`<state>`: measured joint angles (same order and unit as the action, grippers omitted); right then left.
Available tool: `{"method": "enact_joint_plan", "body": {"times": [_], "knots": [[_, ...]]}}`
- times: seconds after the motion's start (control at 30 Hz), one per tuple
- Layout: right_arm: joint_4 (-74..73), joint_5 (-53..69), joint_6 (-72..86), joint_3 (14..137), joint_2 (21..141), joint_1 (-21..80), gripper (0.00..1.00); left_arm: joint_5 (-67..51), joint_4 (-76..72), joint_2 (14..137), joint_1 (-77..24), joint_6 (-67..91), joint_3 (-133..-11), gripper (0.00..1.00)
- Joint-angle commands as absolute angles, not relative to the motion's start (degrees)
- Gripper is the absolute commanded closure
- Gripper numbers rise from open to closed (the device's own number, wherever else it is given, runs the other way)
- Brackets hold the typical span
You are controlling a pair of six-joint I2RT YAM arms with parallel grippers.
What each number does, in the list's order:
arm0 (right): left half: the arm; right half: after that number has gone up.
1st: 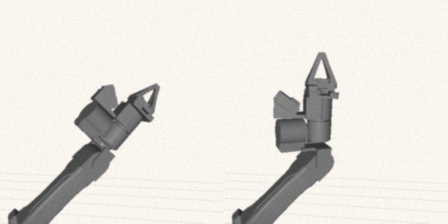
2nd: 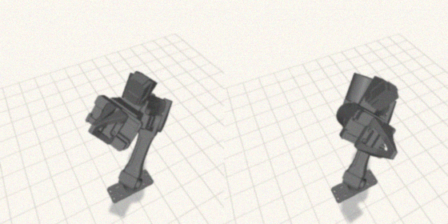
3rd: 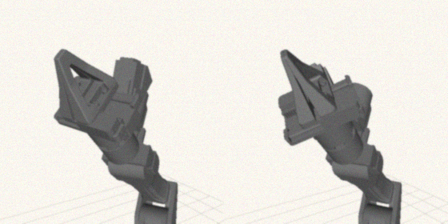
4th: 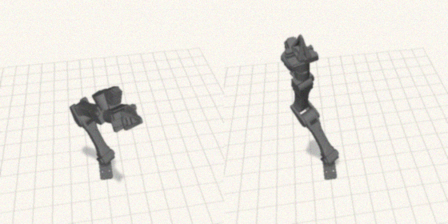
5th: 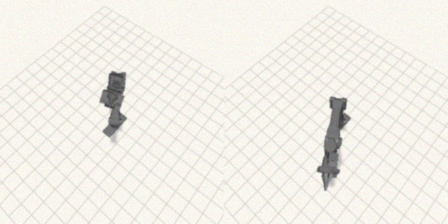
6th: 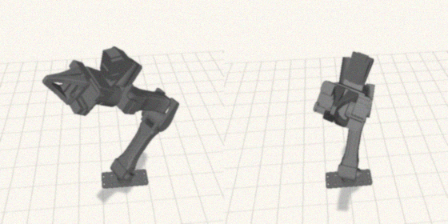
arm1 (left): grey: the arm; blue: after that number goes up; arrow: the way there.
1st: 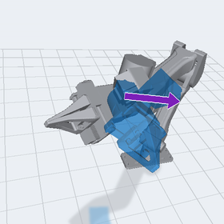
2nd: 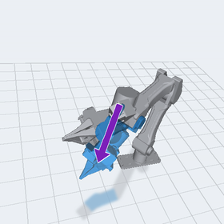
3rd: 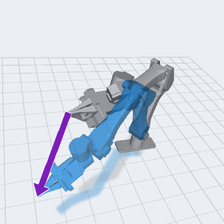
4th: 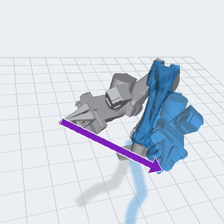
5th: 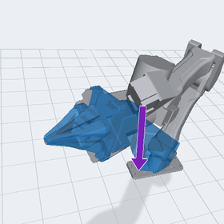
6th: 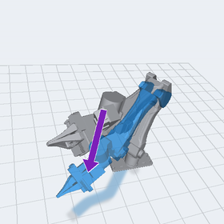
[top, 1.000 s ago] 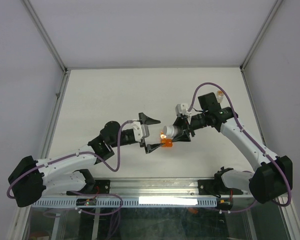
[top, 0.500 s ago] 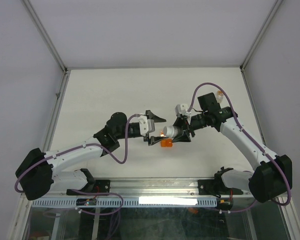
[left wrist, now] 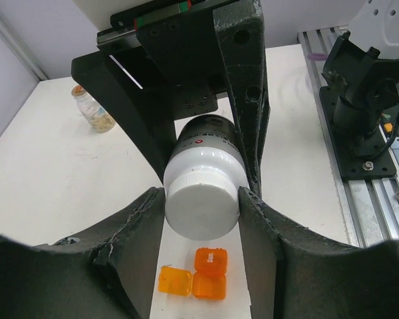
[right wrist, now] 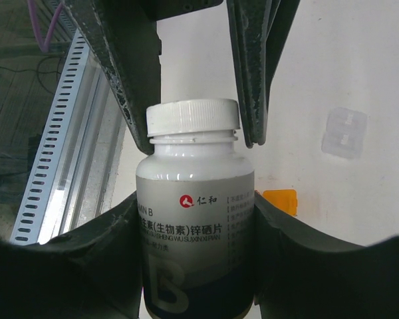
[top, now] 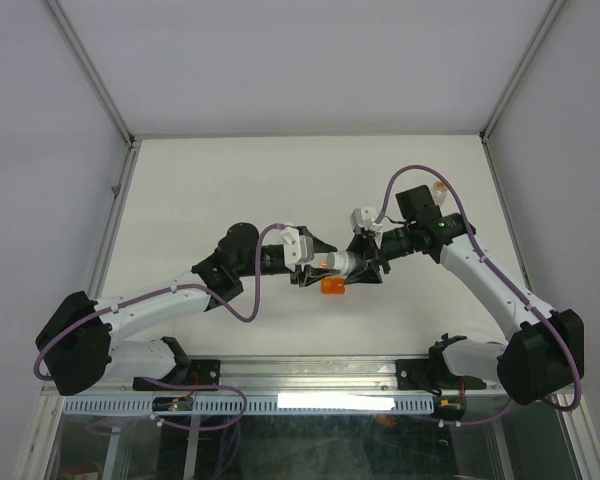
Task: Sort the pills into containers
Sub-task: Unscrew the lid of the pill bottle.
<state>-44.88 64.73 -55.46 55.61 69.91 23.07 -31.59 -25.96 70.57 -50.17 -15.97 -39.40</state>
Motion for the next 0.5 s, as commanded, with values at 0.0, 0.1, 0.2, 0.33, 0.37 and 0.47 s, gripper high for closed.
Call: {"method": "enact_joint_plan", "body": {"times": [0.0,0.1,0.2,0.33,0.37,0.47], "knots": [[-44.91,66.83,-56.25,57.35,69.7,23.31,1.0,-31.46,-29.68,70.53,-49.84,-14.83,-42.02,0.53],[-44.92,66.8,-56.25,57.35,69.7,23.3,1.0,-31.5,-29.87,70.62,-49.87,-14.39,-42.06,0.61],[-44.91,66.82,-56.25,57.31,69.7,23.31,1.0,-31.38,-30.11,70.75,-49.85,-13.48,-42.13,0.74],[-44.97,66.83,-56.25,57.31,69.72,23.34,1.0,-31.76,-30.44,70.72,-49.83,-10.97,-42.41,0.85],[-44.93,66.76,-56.25,57.3,69.83,23.32,1.0,-31.89,-30.74,70.68,-49.88,-9.62,-42.44,0.89],[-44.95,66.57,-56.25,57.41,69.72,23.29,1.0,-30.33,-32.83,70.07,-49.86,-2.55,-41.93,1.0]]}}
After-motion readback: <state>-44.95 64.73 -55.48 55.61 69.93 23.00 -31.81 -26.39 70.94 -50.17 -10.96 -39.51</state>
